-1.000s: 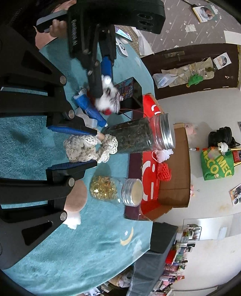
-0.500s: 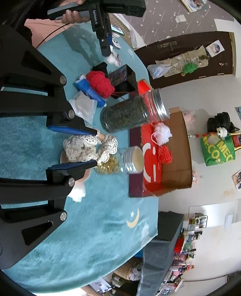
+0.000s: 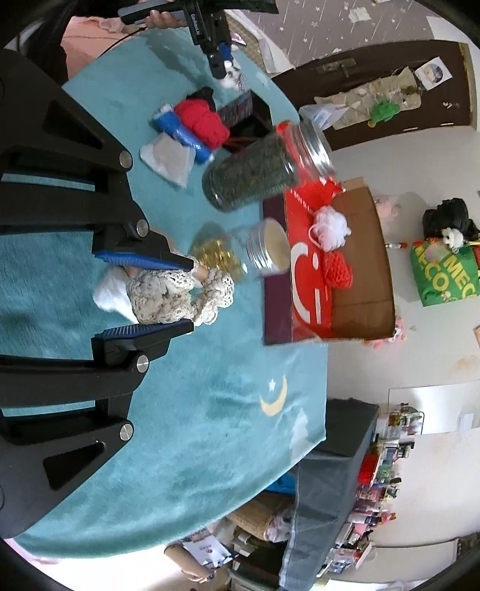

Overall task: Organize soft objects
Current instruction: 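Carry the bunny keychain and scrunchie into the box and open both tools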

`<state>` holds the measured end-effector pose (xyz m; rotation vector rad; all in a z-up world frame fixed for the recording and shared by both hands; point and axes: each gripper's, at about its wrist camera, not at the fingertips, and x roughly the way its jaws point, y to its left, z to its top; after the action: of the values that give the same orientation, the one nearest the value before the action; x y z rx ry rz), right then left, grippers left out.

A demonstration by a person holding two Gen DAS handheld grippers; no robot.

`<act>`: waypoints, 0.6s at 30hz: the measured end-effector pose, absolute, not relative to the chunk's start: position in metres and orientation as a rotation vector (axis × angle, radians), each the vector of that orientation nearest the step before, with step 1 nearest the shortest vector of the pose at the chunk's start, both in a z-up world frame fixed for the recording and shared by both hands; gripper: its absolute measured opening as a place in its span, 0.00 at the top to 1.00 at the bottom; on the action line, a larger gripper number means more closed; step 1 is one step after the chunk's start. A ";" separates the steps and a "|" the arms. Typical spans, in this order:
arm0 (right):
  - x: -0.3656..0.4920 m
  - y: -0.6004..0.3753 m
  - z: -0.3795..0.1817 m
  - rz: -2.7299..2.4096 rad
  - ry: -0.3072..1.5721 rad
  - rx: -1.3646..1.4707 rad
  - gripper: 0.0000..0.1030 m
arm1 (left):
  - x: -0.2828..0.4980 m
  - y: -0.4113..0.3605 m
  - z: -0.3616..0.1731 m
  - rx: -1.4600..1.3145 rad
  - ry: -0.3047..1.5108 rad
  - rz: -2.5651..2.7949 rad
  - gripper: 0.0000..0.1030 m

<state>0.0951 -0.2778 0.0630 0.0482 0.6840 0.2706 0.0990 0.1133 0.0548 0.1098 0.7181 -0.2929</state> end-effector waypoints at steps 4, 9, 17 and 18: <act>0.110 -0.284 0.069 0.268 0.686 0.019 0.76 | 0.115 0.118 0.057 0.149 0.718 -0.308 0.58; 0.135 -0.284 0.069 0.300 0.706 -0.033 0.76 | 0.142 0.123 0.054 0.167 0.746 -0.325 0.58; 0.163 -0.284 0.063 0.347 0.728 -0.081 0.76 | 0.168 0.121 0.054 0.200 0.752 -0.386 0.58; 0.166 -0.284 0.063 0.352 0.728 -0.081 0.76 | 0.171 0.120 0.054 0.202 0.753 -0.393 0.58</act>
<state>0.1662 -0.2844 0.0631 -0.0813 0.7277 0.3524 0.1708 0.1199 0.0539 0.2024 0.7532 -0.3934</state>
